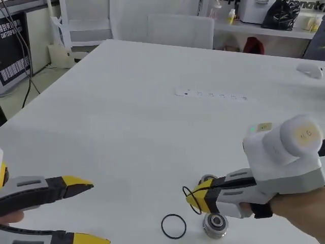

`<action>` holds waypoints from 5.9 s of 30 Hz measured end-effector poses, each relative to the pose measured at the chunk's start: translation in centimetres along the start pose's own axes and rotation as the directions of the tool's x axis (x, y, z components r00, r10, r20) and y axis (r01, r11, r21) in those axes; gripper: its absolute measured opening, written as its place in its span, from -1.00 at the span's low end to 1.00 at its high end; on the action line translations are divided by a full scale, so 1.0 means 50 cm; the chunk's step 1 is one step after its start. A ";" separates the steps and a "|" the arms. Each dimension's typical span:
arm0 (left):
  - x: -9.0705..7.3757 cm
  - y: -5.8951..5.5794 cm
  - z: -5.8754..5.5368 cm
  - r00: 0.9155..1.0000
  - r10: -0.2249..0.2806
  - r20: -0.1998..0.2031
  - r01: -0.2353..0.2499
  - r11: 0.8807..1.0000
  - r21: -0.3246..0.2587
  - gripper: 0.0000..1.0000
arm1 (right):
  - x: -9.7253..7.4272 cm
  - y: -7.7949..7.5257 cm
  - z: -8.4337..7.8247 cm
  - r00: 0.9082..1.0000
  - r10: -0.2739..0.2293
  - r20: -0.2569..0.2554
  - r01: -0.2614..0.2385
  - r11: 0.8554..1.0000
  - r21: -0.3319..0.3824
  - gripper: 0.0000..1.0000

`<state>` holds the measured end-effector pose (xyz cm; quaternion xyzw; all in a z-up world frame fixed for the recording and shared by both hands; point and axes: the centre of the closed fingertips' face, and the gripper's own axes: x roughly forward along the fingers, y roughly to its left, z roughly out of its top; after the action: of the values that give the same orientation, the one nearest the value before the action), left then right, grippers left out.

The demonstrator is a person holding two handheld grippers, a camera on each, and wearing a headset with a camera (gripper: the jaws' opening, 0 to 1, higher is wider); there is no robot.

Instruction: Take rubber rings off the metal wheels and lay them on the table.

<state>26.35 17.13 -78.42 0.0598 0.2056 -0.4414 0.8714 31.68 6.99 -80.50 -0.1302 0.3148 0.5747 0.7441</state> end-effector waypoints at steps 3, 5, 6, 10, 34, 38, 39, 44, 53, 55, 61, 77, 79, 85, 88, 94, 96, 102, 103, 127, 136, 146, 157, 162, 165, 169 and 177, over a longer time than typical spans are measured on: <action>0.003 -0.001 0.001 1.000 0.000 0.008 0.000 1.000 -0.004 0.22 | 0.013 0.000 0.000 1.000 0.011 -0.005 -0.011 1.000 0.021 -1.00; 0.004 -0.002 0.000 1.000 -0.002 0.007 0.002 1.000 -0.008 0.22 | 0.022 0.001 -0.005 1.000 0.014 -0.021 -0.014 1.000 0.016 -1.00; 0.004 -0.002 0.000 1.000 -0.002 0.007 0.002 1.000 -0.008 0.22 | 0.024 0.001 -0.007 0.999 0.015 -0.028 -0.014 1.000 0.012 -1.00; 0.005 -0.003 -0.001 1.000 -0.002 0.008 0.002 1.000 -0.012 0.21 | 0.038 -0.010 -0.020 0.999 0.002 -0.052 0.002 0.997 0.076 -1.00; 0.011 -0.008 -0.007 1.000 0.003 0.003 -0.003 1.000 -0.028 0.20 | 0.090 0.016 -0.087 0.981 0.006 -0.195 -0.015 0.999 -0.043 -1.00; 0.009 -0.006 -0.007 1.000 0.007 0.004 -0.007 1.000 -0.030 0.20 | 0.090 0.018 -0.094 0.979 0.005 -0.204 -0.018 0.998 -0.059 -1.00; 0.009 -0.006 -0.007 1.000 0.009 0.006 -0.008 0.999 -0.032 0.20 | 0.090 0.019 -0.095 0.979 0.008 -0.205 -0.020 0.998 -0.058 -1.00; 0.009 -0.007 -0.008 1.000 0.009 0.007 -0.009 0.999 -0.036 0.20 | 0.091 0.021 -0.098 0.977 0.012 -0.212 -0.027 0.997 -0.067 -1.00; 0.008 -0.010 -0.011 1.000 0.012 -0.002 -0.012 0.999 -0.035 0.20 | 0.090 0.023 -0.102 0.975 0.023 -0.219 -0.039 0.997 -0.069 -1.00; 0.008 -0.010 -0.011 1.000 0.013 -0.004 -0.013 0.999 -0.034 0.20 | 0.088 0.020 -0.101 0.976 0.022 -0.216 -0.036 0.997 -0.065 -1.00; 0.006 -0.008 -0.007 1.000 0.018 -0.001 -0.018 0.999 -0.034 0.19 | 0.084 0.017 -0.100 0.977 0.023 -0.213 -0.035 0.998 -0.051 -1.00; 0.003 -0.013 -0.001 1.000 0.022 -0.020 -0.022 1.000 -0.020 0.20 | 0.038 -0.017 -0.047 0.996 -0.004 -0.085 0.005 1.000 0.016 -0.98; 0.002 -0.014 0.000 0.999 0.023 -0.024 -0.023 1.000 -0.018 0.20 | 0.029 -0.027 -0.039 0.998 -0.013 -0.064 0.015 0.999 0.030 -0.98; 0.000 -0.013 0.003 0.999 0.027 -0.028 -0.028 1.000 -0.015 0.20 | 0.005 -0.049 -0.014 0.999 -0.040 -0.001 0.040 0.997 0.062 -0.93; -0.002 -0.013 0.005 0.999 0.028 -0.030 -0.028 1.000 -0.011 0.20 | -0.007 -0.057 0.003 0.998 -0.051 0.043 0.047 0.995 0.082 -0.93; -0.010 -0.008 0.015 0.999 0.036 -0.020 -0.036 0.999 -0.008 0.21 | -0.036 -0.071 0.046 0.986 -0.066 0.154 0.046 0.991 0.129 -0.88; -0.013 -0.005 0.016 0.999 0.041 -0.020 -0.041 0.999 -0.005 0.22 | -0.047 -0.078 0.053 0.982 -0.076 0.174 0.054 0.990 0.131 -0.84; -0.022 0.004 0.018 0.998 0.054 -0.020 -0.054 0.999 -0.005 0.22 | -0.074 -0.097 0.068 0.969 -0.108 0.224 0.084 0.990 0.112 -0.68; -0.023 0.005 0.019 0.998 0.056 -0.020 -0.056 0.998 -0.004 0.22 | -0.078 -0.099 0.070 0.967 -0.108 0.232 0.084 0.990 0.112 -0.65; -0.040 0.032 0.086 0.998 0.056 -0.023 -0.054 0.996 0.075 0.39 | -0.145 -0.202 0.021 0.943 -0.241 0.230 0.211 0.966 0.150 -0.15; -0.014 0.037 0.140 1.000 0.024 -0.009 -0.023 0.990 0.139 0.52 | -0.130 -0.214 -0.018 0.955 -0.227 0.191 0.200 0.968 0.150 0.12; 0.017 0.044 0.231 0.999 -0.012 0.040 0.003 0.977 0.215 0.64 | -0.114 -0.217 -0.045 0.964 -0.209 0.167 0.185 0.972 0.147 0.22; 0.078 0.039 0.330 0.992 -0.084 0.094 0.050 0.946 0.319 0.67 | -0.086 -0.200 -0.070 0.980 -0.170 0.105 0.160 0.982 0.098 0.13; 0.107 0.035 0.360 0.988 -0.110 0.105 0.066 0.933 0.355 0.68 | -0.080 -0.198 -0.078 0.983 -0.160 0.089 0.152 0.984 0.089 0.11; 0.129 0.032 0.370 0.987 -0.128 0.099 0.082 0.923 0.376 0.67 | -0.077 -0.197 -0.081 0.984 -0.157 0.086 0.149 0.985 0.088 0.07; 0.162 0.024 0.384 0.979 -0.166 0.116 0.111 0.918 0.381 0.65 | -0.073 -0.198 -0.084 0.984 -0.152 0.093 0.144 0.986 0.084 0.00; 0.248 0.062 0.373 0.972 -0.171 0.160 0.113 0.941 0.318 0.59 | -0.063 -0.200 -0.100 0.986 -0.145 0.080 0.137 0.986 0.092 -0.13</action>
<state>41.04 4.42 -66.84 0.1384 0.0565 -0.5335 0.8325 39.02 -1.26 -84.08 -0.0949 0.2969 0.5115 0.8008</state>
